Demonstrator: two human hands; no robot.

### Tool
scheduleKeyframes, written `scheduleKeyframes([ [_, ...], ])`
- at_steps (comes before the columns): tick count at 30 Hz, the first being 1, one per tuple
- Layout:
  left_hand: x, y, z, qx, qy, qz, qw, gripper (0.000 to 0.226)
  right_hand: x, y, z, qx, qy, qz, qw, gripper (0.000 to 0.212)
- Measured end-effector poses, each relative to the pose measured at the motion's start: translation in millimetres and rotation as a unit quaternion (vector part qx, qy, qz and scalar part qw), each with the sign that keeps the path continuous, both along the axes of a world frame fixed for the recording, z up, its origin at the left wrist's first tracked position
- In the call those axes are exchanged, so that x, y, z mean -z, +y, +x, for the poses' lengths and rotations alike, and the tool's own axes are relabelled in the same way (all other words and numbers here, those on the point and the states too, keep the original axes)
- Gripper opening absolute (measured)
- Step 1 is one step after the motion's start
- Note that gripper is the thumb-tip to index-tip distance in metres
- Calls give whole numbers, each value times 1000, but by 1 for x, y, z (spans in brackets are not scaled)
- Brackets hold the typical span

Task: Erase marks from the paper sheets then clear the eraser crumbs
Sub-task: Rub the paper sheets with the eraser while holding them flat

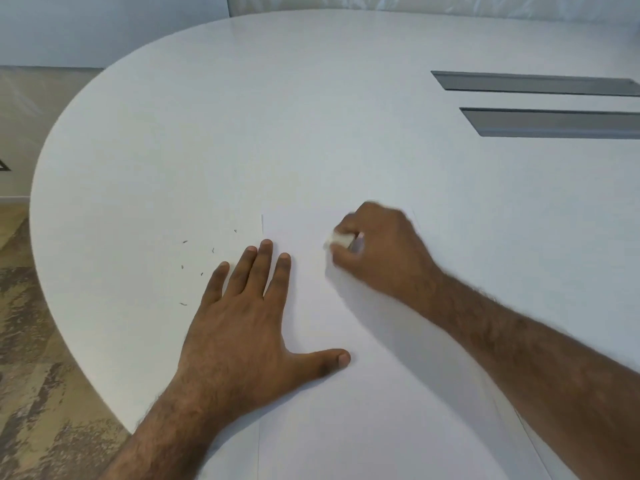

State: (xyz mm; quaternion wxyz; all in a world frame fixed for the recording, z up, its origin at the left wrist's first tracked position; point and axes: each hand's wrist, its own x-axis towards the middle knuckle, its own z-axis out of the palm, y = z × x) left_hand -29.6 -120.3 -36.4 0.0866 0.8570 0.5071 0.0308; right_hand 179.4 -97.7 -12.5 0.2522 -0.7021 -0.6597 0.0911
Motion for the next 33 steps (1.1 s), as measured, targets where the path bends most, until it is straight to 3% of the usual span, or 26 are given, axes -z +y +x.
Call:
scheduleKeyframes([
  [2, -1, 1, 0, -3, 1, -1, 1000, 134, 2, -5, -10, -64, 4, -13, 998, 22],
  [6, 0, 1, 0, -4, -2, 0, 1000, 134, -5, 11, -2, -4, -12, -15, 1000, 23],
  [9, -1, 1, 1, -4, -4, 3, 1000, 135, -1, 7, -12, -70, -15, -16, 997, 25],
  [13, -1, 2, 1, -1, -12, 2, 1000, 135, -10, 30, 9, 49, -65, -25, 996, 25],
  [18, -1, 1, 0, -6, -23, 12, 1000, 127, -15, 12, 25, 102, 85, 27, 991, 20],
  [21, 3, 0, -2, -9, -47, 28, 998, 108, -9, -16, 30, 139, 227, 18, 964, 20],
  [23, 4, 1, -4, -11, -57, 35, 998, 92, -2, -34, 31, 154, 275, 9, 949, 18],
  [28, -7, -6, 6, -7, -76, 73, 994, 63, 13, -59, 25, 158, 198, 30, 967, 14],
  [30, -12, -10, 28, 57, -78, 101, 990, 60, 15, -59, 23, 163, 220, 47, 961, 13],
  [33, -11, -1, 69, 172, -46, 55, 982, 56, 15, -59, 23, 157, 229, 67, 958, 10],
])
